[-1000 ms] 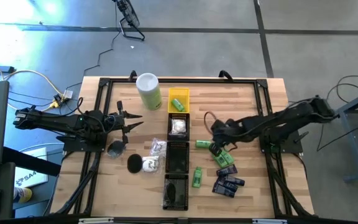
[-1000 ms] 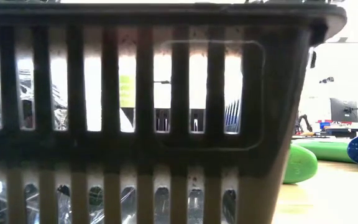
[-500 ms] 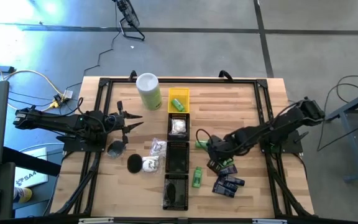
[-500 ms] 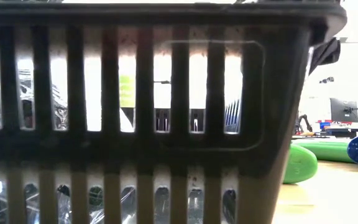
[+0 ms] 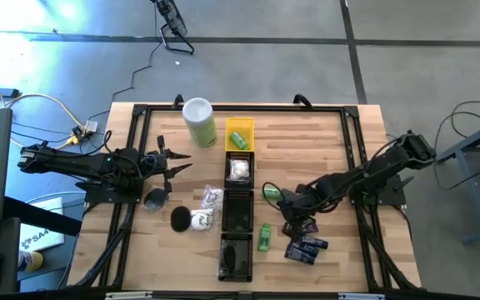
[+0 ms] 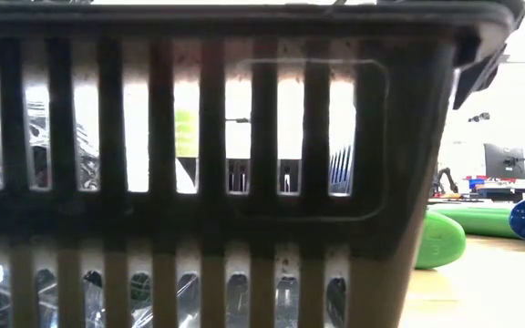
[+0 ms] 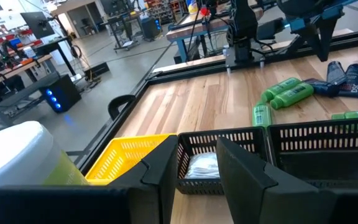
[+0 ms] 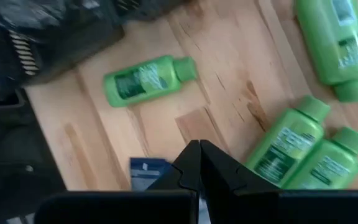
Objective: Pick & Place Travel size toiletries
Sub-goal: Put the dark blue bottle into the center black basket
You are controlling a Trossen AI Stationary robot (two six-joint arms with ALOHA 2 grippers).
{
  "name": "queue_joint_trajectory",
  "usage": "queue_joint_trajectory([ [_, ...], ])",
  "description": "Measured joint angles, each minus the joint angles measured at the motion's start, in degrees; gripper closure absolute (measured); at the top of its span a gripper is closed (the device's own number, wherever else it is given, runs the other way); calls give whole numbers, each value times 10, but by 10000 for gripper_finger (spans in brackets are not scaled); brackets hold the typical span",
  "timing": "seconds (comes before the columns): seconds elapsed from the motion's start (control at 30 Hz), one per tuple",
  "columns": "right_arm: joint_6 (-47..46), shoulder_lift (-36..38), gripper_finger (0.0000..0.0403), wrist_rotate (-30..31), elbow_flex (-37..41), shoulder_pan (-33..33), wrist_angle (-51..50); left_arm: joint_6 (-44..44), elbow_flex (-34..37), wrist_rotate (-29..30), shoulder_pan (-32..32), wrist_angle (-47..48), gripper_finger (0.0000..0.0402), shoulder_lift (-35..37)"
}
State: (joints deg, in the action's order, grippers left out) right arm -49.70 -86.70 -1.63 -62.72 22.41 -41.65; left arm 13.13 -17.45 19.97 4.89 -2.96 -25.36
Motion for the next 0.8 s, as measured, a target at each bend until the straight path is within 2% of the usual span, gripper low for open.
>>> queue_joint_trajectory([
  [0.23,0,0,399,18,0,2,12,0,0,0,0,0,293,0],
  [0.33,-5,0,381,32,0,8,12,0,0,0,0,0,293,0],
  [0.43,-22,0,339,50,0,13,12,0,0,0,0,-1,293,0],
  [0.63,-29,0,229,78,0,23,12,0,0,0,0,-1,293,0],
  [0.8,-32,0,165,62,0,24,14,0,0,0,0,-1,293,0],
])
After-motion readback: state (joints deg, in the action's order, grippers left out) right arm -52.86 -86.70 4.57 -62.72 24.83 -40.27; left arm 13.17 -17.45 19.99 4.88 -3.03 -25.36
